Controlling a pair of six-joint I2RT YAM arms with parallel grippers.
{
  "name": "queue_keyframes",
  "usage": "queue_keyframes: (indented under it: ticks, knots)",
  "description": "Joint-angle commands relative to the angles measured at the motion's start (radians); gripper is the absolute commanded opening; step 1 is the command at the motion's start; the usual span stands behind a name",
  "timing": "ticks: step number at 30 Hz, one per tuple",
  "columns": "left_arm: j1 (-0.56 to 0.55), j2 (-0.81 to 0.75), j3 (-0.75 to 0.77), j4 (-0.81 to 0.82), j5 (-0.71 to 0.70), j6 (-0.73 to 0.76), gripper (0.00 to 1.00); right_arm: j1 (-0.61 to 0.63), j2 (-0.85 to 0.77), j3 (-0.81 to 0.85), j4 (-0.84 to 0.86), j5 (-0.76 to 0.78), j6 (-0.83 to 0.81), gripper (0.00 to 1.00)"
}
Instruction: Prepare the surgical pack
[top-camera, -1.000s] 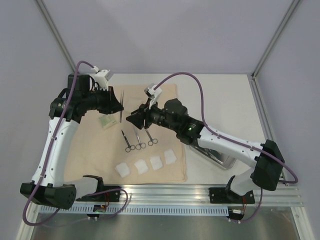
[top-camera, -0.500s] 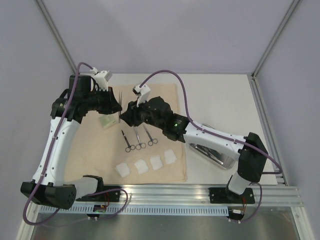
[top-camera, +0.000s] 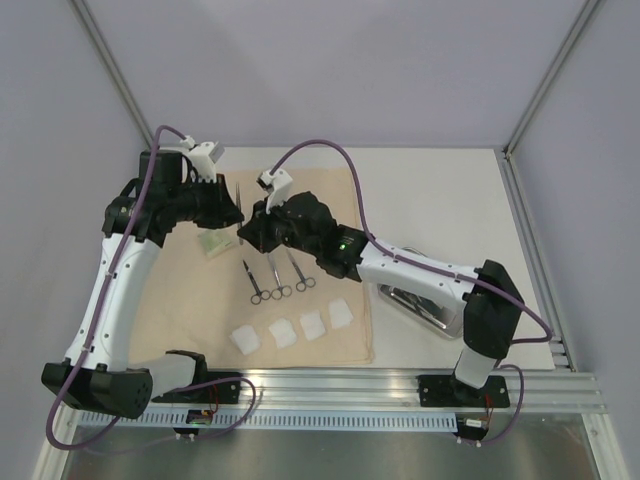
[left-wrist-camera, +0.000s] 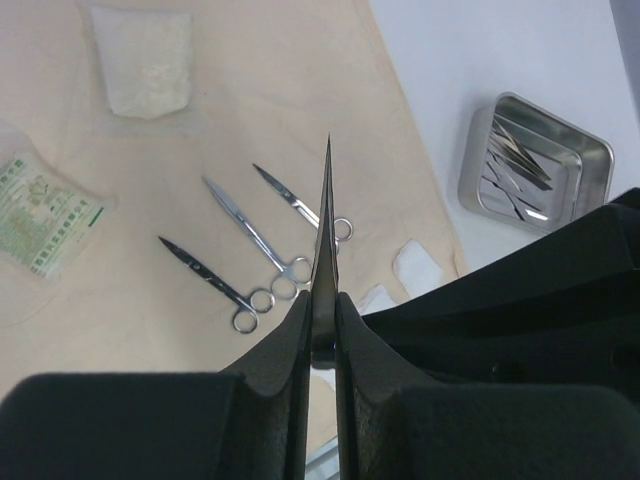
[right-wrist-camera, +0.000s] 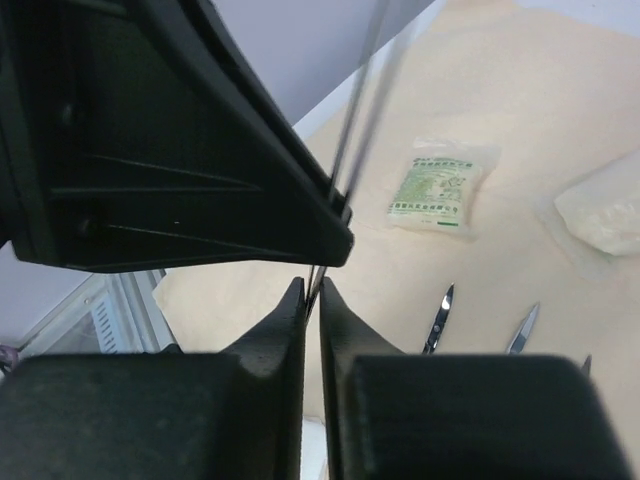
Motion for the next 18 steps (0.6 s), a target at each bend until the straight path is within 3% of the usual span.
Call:
queue_keyframes:
  ticks: [1,6,9,10,12,18]
  knots:
    - [-0.001,-0.008,-0.011,0.024,0.016,-0.026,0.00,0.003,0.014,0.047,0.026,-0.014,-0.018,0.01]
    - [-0.001,-0.008,-0.019,0.021,0.016,-0.004,0.01,0.002,-0.003,0.026,0.017,-0.017,-0.114,0.01]
    - [-0.001,-0.004,-0.010,0.007,0.022,0.023,0.49,-0.001,-0.026,-0.006,0.006,-0.019,-0.180,0.00]
    - [-0.001,-0.005,-0.001,0.002,0.024,0.026,0.81,-0.006,-0.045,-0.022,0.006,-0.017,-0.188,0.00]
    - [-0.001,-0.004,0.013,-0.014,0.017,0.051,0.99,-0.027,-0.065,-0.065,0.003,-0.026,-0.205,0.01]
    - [-0.001,0.005,0.090,-0.077,-0.041,0.106,1.00,-0.138,-0.143,-0.112,-0.179,-0.085,-0.318,0.00]
